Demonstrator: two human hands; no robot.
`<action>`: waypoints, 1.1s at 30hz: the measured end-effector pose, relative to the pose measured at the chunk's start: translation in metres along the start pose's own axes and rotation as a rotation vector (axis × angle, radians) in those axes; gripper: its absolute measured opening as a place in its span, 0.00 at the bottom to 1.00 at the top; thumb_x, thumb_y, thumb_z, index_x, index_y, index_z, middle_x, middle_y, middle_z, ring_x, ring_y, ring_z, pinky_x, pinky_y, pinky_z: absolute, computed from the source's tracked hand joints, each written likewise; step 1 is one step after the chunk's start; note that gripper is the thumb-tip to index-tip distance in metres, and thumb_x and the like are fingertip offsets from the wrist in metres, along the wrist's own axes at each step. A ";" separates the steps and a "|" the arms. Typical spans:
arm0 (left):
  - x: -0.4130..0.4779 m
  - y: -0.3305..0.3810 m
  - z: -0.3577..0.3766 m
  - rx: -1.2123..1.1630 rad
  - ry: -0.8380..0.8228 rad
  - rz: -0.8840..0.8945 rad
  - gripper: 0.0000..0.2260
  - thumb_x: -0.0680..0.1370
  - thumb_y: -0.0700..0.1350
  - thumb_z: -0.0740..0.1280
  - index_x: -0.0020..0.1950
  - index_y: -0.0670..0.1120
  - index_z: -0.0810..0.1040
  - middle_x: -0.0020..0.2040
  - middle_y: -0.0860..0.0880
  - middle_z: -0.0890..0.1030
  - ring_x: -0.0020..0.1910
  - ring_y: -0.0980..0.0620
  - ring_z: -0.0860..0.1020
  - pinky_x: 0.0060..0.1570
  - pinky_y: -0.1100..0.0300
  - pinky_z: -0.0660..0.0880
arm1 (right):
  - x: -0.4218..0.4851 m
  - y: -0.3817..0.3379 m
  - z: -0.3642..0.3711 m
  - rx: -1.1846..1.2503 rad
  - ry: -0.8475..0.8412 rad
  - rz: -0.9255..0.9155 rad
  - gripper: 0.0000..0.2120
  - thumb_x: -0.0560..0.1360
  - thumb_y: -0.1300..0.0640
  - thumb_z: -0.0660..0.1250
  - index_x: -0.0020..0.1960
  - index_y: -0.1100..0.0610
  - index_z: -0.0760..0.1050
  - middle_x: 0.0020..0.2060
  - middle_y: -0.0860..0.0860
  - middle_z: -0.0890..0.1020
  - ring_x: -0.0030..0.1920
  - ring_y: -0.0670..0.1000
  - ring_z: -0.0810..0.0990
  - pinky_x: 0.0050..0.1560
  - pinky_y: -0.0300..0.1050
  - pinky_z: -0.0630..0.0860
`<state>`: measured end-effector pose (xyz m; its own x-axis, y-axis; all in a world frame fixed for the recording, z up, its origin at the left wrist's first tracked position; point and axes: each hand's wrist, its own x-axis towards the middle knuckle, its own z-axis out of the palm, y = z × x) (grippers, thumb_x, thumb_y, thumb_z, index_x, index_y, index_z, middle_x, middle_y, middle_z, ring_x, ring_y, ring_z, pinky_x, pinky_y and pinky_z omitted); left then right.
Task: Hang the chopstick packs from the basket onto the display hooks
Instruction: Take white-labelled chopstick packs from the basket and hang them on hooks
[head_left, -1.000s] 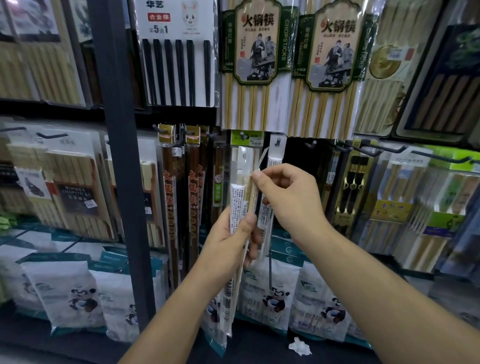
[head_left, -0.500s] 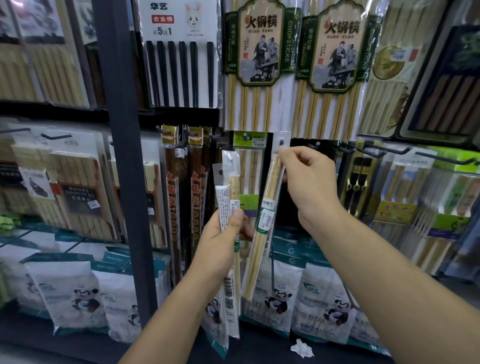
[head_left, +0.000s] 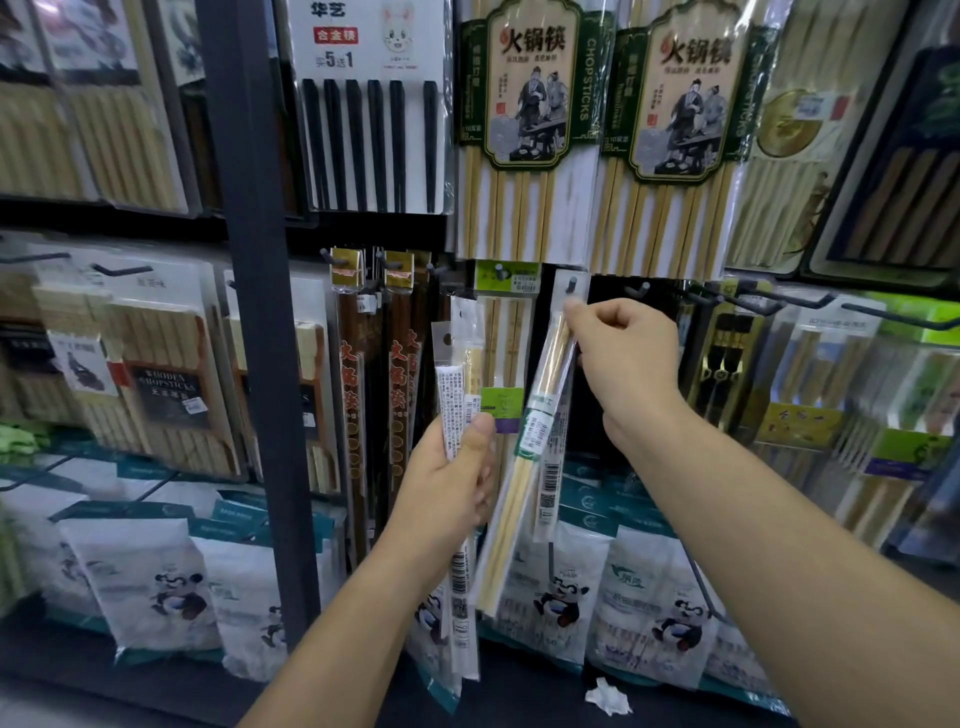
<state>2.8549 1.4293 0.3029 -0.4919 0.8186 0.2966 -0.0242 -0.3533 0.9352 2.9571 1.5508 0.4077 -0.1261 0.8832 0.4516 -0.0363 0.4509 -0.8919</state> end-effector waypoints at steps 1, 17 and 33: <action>0.000 0.001 0.000 -0.027 -0.010 -0.010 0.21 0.74 0.66 0.67 0.52 0.50 0.74 0.32 0.53 0.70 0.28 0.56 0.64 0.25 0.63 0.63 | 0.000 0.002 -0.001 -0.024 0.004 -0.017 0.15 0.78 0.50 0.72 0.36 0.56 0.78 0.25 0.41 0.74 0.28 0.39 0.73 0.38 0.35 0.73; 0.000 -0.004 0.009 -0.106 -0.154 0.043 0.13 0.81 0.55 0.63 0.64 0.55 0.77 0.39 0.54 0.75 0.36 0.55 0.73 0.32 0.59 0.72 | -0.051 0.006 -0.006 -0.037 -0.275 -0.131 0.05 0.77 0.50 0.73 0.44 0.51 0.83 0.37 0.48 0.83 0.37 0.41 0.79 0.40 0.33 0.77; -0.008 0.002 0.014 -0.103 -0.092 0.109 0.16 0.80 0.58 0.63 0.66 0.58 0.79 0.57 0.52 0.86 0.54 0.53 0.84 0.52 0.55 0.82 | -0.038 -0.007 -0.006 0.252 -0.205 0.100 0.05 0.79 0.54 0.71 0.47 0.55 0.82 0.37 0.50 0.79 0.33 0.44 0.74 0.31 0.34 0.71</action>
<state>2.8707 1.4287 0.3054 -0.4146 0.8095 0.4157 -0.0663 -0.4824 0.8734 2.9683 1.5151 0.3969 -0.3374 0.8655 0.3703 -0.2543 0.2949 -0.9211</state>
